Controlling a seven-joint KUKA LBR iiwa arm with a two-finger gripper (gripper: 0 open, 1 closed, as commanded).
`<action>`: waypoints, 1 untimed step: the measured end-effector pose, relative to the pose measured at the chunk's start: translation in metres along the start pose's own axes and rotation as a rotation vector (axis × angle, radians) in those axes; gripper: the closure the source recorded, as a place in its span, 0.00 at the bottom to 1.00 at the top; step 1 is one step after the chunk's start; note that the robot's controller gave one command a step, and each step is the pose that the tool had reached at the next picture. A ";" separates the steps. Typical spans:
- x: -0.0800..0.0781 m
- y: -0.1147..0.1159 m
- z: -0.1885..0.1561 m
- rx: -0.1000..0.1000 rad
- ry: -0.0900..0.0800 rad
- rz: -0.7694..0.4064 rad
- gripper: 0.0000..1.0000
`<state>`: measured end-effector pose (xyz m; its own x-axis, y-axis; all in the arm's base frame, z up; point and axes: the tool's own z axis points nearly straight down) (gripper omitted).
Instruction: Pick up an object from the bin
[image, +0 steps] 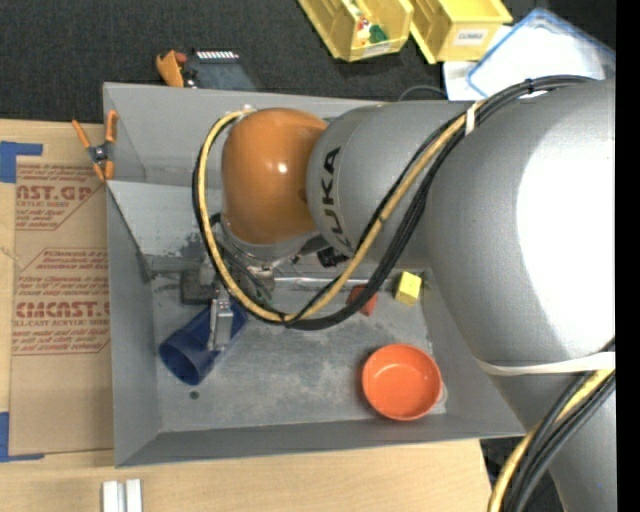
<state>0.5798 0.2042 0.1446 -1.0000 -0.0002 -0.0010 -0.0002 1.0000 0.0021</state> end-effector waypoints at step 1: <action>0.000 0.000 0.000 0.000 0.000 -0.001 0.00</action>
Offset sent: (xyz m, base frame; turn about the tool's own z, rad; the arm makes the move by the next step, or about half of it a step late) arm 0.0095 0.0042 0.0238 -0.0854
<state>0.5798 0.2042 0.1447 -1.0000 -0.0012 -0.0012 -0.0012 1.0000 0.0022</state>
